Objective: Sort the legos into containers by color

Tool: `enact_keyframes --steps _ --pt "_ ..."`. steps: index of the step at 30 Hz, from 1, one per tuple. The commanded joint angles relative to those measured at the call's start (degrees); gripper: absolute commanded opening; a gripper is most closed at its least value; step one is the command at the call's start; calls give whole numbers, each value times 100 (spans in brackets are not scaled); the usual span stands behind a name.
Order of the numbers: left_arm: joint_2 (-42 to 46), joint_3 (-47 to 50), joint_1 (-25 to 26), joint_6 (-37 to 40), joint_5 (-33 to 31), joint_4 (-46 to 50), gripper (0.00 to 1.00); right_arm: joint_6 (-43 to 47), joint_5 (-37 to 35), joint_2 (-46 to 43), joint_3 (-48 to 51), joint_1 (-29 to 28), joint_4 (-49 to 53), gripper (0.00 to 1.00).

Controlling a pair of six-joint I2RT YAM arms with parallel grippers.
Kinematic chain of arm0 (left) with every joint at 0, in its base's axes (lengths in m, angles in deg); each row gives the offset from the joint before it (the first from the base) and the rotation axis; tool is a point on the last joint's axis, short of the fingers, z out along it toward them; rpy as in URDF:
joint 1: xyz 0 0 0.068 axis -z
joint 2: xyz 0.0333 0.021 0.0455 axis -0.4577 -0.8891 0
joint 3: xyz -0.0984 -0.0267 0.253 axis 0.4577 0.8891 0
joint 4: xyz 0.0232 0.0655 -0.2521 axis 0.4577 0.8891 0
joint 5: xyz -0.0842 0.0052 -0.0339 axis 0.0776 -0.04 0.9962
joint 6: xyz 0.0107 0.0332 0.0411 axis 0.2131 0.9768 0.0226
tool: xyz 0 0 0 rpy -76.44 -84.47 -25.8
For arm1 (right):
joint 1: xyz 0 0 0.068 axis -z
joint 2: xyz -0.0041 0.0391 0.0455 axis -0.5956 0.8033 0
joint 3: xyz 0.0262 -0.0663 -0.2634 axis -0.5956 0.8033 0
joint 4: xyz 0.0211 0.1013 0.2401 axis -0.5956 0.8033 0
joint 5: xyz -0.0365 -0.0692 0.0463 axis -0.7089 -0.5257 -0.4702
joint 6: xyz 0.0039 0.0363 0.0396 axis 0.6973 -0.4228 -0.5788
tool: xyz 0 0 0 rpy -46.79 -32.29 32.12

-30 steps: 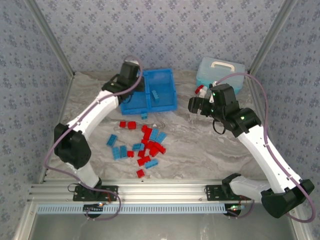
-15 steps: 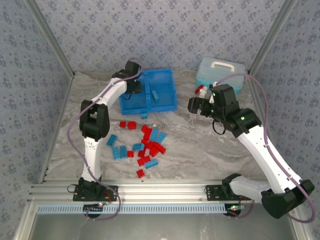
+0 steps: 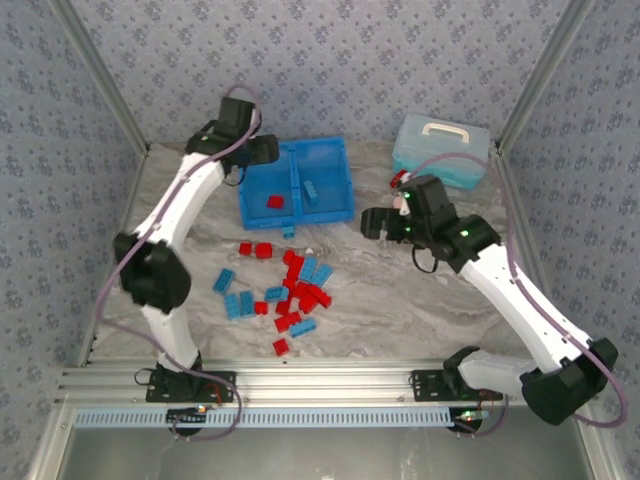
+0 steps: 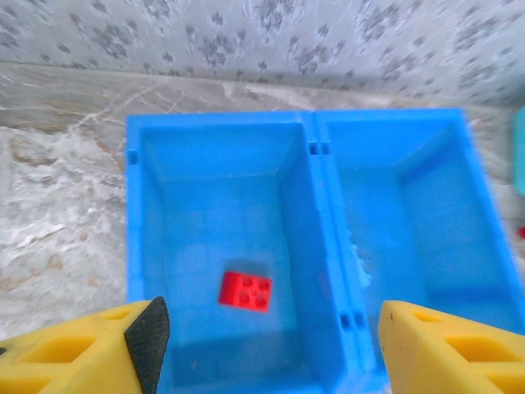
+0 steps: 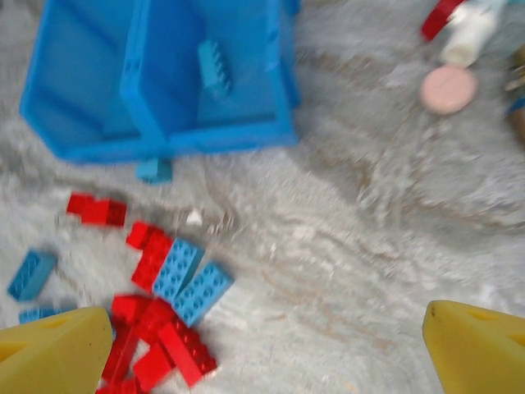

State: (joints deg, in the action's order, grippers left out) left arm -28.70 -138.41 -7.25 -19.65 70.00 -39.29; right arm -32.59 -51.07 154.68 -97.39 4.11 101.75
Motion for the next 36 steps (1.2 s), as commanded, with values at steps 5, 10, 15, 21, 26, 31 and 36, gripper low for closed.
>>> enact_keyframes --steps 5,10,15,21,26,31,36 --pt "2367 2292 23 1090 645 -282 85 -795 -76 1264 71 -791 155 100" --pt "3440 3677 14 1859 1202 -330 99 -1920 -116 2324 -109 -1263 29 100" --pt "4024 4497 23 2299 1859 -885 99 -2315 -190 3432 -660 -1564 93 98" --pt "4119 4812 18 3240 2444 -1027 99 -2592 -220 4283 -1128 -1636 133 92" --pt "4192 4902 15 3451 2361 -863 99 -2800 -342 4405 -1059 -1635 -51 81" --pt "4341 5110 16 3573 2361 -1056 99 -2751 -341 4581 -1069 -1567 -10 79" --pt "4333 5154 5 3603 2366 -1100 99 -2873 -510 4515 -866 -1504 116 64"
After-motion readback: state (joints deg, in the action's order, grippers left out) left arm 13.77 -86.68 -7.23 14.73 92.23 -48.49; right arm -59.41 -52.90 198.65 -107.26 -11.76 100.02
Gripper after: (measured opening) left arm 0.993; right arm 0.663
